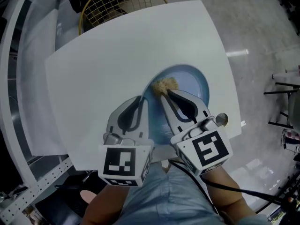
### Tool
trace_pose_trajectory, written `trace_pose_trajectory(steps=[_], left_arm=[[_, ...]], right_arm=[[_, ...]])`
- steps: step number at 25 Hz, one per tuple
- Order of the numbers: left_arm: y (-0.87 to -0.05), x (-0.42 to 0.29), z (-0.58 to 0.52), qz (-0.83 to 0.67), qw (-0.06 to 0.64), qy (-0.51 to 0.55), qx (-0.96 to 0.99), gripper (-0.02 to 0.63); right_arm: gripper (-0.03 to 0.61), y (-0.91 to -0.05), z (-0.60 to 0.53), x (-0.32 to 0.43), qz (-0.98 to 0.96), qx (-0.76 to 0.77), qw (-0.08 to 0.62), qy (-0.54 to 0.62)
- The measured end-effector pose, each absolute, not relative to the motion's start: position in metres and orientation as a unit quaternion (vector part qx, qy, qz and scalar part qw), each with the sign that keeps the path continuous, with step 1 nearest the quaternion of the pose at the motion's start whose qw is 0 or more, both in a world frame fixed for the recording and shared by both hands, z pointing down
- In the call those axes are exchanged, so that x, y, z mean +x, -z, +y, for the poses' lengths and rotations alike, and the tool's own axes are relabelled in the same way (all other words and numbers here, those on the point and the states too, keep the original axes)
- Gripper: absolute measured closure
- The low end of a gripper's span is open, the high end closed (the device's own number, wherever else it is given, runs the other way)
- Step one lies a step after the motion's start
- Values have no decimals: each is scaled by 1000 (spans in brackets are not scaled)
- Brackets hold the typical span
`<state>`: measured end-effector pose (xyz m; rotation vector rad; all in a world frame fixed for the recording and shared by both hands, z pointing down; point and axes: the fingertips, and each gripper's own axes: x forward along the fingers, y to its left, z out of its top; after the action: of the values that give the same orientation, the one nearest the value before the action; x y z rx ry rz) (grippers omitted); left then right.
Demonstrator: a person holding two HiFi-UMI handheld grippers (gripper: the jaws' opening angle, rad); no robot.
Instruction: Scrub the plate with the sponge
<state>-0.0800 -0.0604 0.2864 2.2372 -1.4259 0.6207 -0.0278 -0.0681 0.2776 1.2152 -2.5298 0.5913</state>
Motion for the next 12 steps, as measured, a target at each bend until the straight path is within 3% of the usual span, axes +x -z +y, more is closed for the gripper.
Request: trace_pose_trajectory(steps=[12], left_arm=[[-290,-85,-57,-508,215,-224,803,589]], right_arm=[[537,-282,-30,-55,-896,372,117,-215]])
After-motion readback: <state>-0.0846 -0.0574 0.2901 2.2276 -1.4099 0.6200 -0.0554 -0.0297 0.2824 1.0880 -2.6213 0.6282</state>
